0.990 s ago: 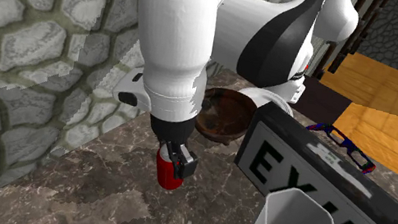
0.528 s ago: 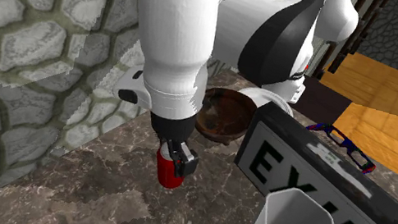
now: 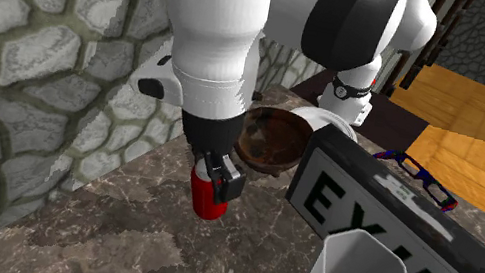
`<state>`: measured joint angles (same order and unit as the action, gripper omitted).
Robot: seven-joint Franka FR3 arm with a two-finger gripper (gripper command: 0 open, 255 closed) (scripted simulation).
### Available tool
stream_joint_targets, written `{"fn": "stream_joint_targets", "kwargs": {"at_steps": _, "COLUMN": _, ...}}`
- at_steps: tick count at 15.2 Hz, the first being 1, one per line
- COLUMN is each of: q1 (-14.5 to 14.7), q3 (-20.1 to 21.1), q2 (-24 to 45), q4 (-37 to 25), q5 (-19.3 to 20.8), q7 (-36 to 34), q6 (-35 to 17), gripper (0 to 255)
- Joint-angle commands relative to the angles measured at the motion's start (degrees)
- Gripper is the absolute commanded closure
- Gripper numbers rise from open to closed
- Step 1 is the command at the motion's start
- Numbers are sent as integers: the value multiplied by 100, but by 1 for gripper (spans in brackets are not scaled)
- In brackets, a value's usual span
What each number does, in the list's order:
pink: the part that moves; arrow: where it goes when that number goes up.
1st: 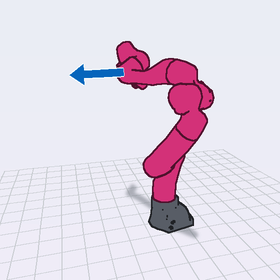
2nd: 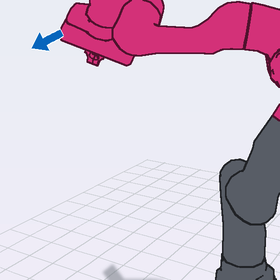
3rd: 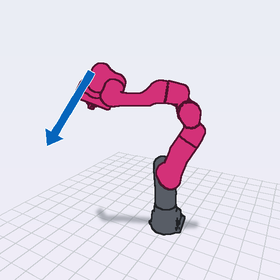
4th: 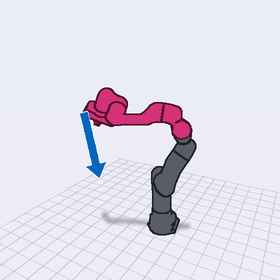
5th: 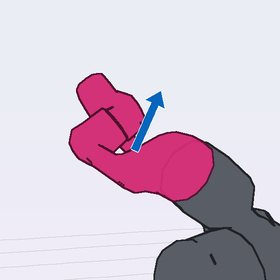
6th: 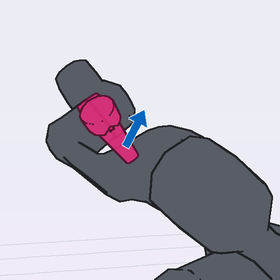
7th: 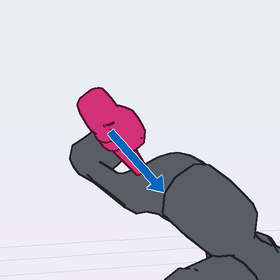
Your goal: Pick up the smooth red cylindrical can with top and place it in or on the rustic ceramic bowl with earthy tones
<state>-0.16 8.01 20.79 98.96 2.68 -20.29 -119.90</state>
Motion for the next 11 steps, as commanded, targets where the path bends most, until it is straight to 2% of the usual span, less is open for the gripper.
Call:
{"fn": "stream_joint_targets", "kwargs": {"at_steps": 1, "q1": -11, "q3": 1, "q2": -67, "q4": -71, "q5": -13, "q7": 19, "q6": 138, "gripper": 255}}
{"fn": "stream_joint_targets", "kwargs": {"at_steps": 11, "q1": -16, "q3": 17, "q2": -286, "q4": -542, "q5": -53, "q7": 41, "q6": 825, "gripper": 255}}
